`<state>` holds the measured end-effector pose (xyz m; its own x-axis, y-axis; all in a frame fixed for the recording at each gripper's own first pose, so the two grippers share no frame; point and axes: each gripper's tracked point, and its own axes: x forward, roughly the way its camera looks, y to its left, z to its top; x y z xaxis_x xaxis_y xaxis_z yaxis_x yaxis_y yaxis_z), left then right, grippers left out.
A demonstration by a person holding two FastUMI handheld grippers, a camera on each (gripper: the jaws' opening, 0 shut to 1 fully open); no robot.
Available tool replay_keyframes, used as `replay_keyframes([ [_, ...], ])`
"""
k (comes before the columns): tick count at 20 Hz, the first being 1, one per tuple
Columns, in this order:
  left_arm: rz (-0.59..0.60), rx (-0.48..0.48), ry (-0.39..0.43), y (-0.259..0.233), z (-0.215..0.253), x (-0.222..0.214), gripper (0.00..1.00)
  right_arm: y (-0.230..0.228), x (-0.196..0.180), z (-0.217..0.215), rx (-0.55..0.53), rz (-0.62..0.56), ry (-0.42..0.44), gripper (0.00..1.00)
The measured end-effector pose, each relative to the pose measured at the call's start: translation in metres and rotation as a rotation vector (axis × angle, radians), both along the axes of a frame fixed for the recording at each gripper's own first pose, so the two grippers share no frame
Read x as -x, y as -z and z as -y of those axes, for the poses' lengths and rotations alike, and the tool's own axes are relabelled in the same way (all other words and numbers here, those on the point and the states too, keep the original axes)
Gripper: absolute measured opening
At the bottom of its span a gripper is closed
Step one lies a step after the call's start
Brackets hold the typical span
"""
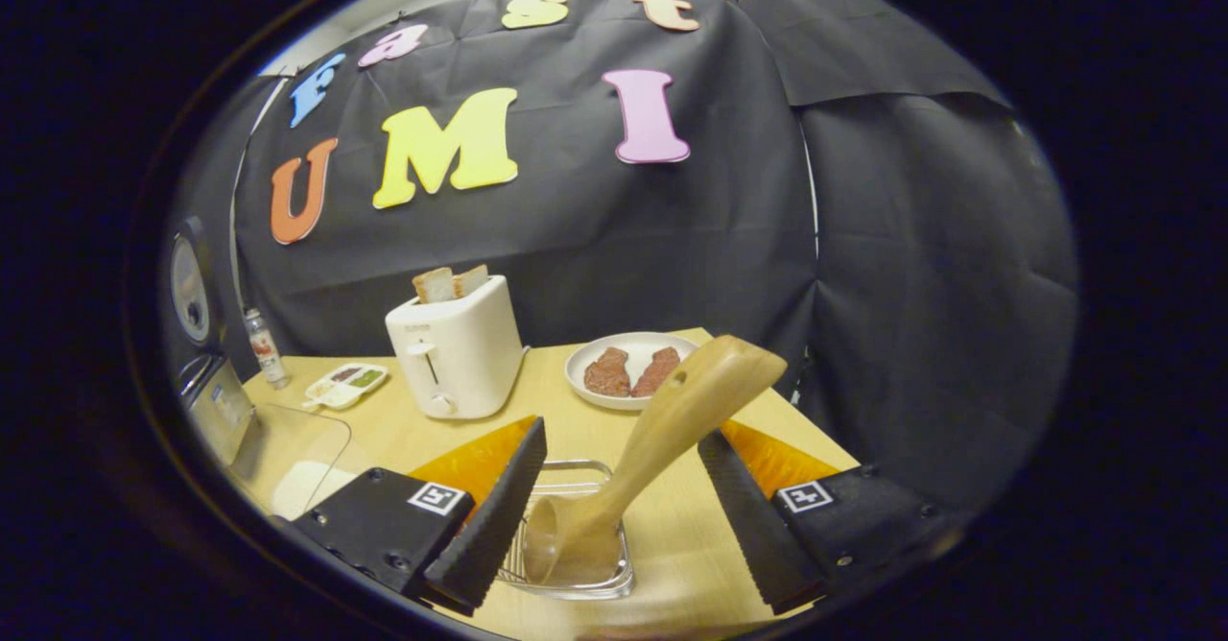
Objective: Close the left gripper, press the button to open the rice cooker; take a wooden spoon from the chopstick holder with the right hand, scoop a spoonful of rice and pour it into the rice cooker, then put the wooden spoon back into the chopstick holder.
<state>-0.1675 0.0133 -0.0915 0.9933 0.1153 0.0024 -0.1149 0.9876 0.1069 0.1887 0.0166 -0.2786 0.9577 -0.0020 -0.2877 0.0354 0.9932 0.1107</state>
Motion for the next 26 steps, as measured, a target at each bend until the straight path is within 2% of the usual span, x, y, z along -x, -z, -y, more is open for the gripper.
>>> replay_keyframes([
  [2,0.001,0.0,0.003,0.002,-0.003,0.002,0.95,-0.005,-0.005,-0.008,0.001,0.026,-0.019,0.98],
  [4,0.004,0.016,-0.009,0.002,-0.008,0.001,0.96,0.004,-0.007,-0.009,0.034,-0.012,-0.033,0.67],
  [6,0.014,0.036,-0.008,0.0,-0.008,-0.001,0.95,-0.005,-0.003,-0.018,0.015,0.0,-0.068,0.31],
  [7,0.024,0.038,-0.01,-0.001,-0.01,-0.003,0.96,-0.013,-0.001,-0.025,0.017,0.01,-0.089,0.28],
  [8,0.027,0.039,-0.015,0.0,-0.012,-0.005,0.96,-0.021,0.002,-0.026,0.036,0.023,-0.091,0.2],
  [13,0.01,0.014,-0.035,0.01,-0.018,-0.007,0.96,-0.088,0.02,-0.033,0.17,0.167,-0.106,0.18],
  [16,0.01,-0.004,-0.048,0.014,-0.025,-0.005,0.96,-0.121,0.039,-0.052,0.199,0.221,-0.145,0.18],
  [21,0.001,-0.004,-0.073,0.021,-0.038,-0.002,0.96,-0.156,0.067,-0.093,0.209,0.261,-0.209,0.18],
  [22,0.001,0.001,-0.073,0.022,-0.04,-0.001,0.95,-0.158,0.071,-0.102,0.202,0.26,-0.226,0.14],
  [26,0.006,0.025,-0.082,0.025,-0.05,0.007,0.96,-0.158,0.081,-0.142,0.175,0.229,-0.281,0.17],
])
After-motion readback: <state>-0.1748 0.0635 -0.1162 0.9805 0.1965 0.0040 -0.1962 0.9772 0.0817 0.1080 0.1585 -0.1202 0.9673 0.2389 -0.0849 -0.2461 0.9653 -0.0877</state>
